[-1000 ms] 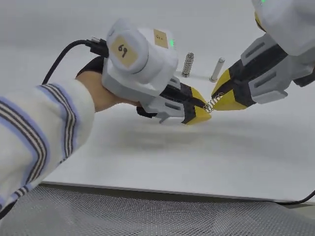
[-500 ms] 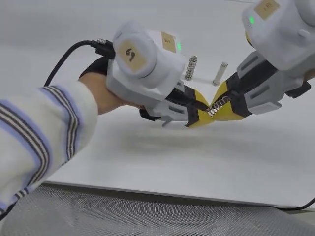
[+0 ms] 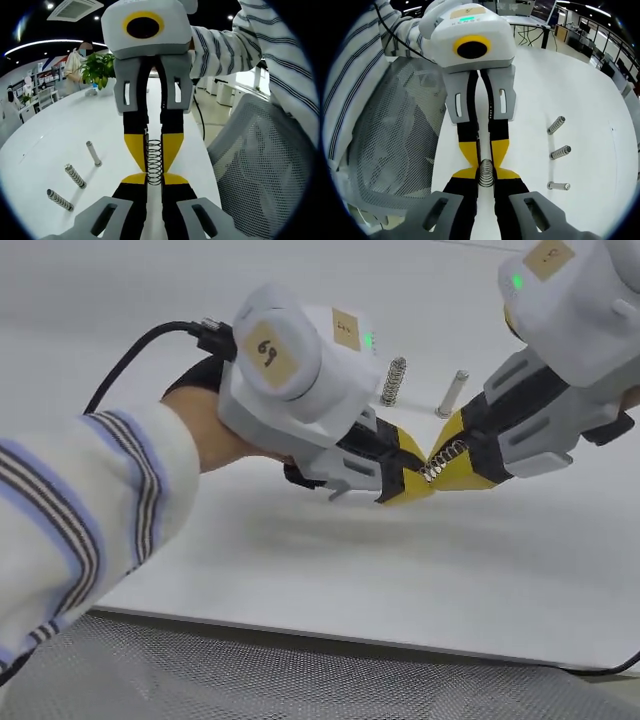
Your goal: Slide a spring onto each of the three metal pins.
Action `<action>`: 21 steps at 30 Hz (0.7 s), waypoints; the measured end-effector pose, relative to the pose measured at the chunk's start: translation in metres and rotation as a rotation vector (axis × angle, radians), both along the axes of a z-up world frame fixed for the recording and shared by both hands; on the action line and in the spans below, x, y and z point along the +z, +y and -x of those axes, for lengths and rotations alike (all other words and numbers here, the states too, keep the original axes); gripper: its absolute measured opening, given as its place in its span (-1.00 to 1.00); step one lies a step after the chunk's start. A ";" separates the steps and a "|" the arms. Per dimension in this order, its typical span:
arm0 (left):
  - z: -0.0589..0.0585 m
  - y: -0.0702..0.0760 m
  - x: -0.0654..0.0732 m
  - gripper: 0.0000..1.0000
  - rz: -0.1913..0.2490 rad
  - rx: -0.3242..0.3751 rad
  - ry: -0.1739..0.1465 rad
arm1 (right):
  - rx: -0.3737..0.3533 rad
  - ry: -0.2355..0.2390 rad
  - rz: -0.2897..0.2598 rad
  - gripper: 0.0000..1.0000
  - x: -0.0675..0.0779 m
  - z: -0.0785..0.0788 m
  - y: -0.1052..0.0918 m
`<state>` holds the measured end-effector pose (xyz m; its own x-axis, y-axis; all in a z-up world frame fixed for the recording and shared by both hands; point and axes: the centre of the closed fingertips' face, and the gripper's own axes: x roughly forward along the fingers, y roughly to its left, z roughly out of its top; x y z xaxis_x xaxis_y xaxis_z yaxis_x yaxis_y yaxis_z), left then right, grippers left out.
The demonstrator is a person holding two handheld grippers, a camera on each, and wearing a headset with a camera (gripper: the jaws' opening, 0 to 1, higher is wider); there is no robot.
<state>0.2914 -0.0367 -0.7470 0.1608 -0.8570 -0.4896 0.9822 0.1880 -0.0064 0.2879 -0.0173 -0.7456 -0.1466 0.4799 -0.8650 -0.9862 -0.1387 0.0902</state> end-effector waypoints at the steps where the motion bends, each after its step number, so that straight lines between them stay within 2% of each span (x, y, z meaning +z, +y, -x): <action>1: 0.000 0.001 0.000 -0.95 0.001 0.004 0.000 | -0.008 -0.001 -0.003 -0.84 0.000 0.000 0.001; 5: -0.002 0.003 0.002 -0.95 -0.002 0.009 -0.032 | -0.040 0.004 -0.016 -0.84 0.002 -0.003 0.003; 10: -0.003 0.005 0.002 -0.94 -0.006 0.010 -0.045 | -0.024 -0.017 -0.018 -0.85 0.002 -0.005 0.006; 14: -0.002 0.007 0.001 -0.94 0.008 0.030 -0.001 | -0.024 -0.014 -0.015 -0.85 0.001 -0.004 0.007; 16: -0.003 0.009 0.000 -0.94 0.011 0.036 -0.001 | -0.024 -0.017 -0.015 -0.85 0.001 -0.004 0.007; 21: -0.009 0.019 -0.006 -0.92 0.010 0.084 0.014 | -0.070 -0.039 -0.025 -0.84 0.006 -0.016 0.003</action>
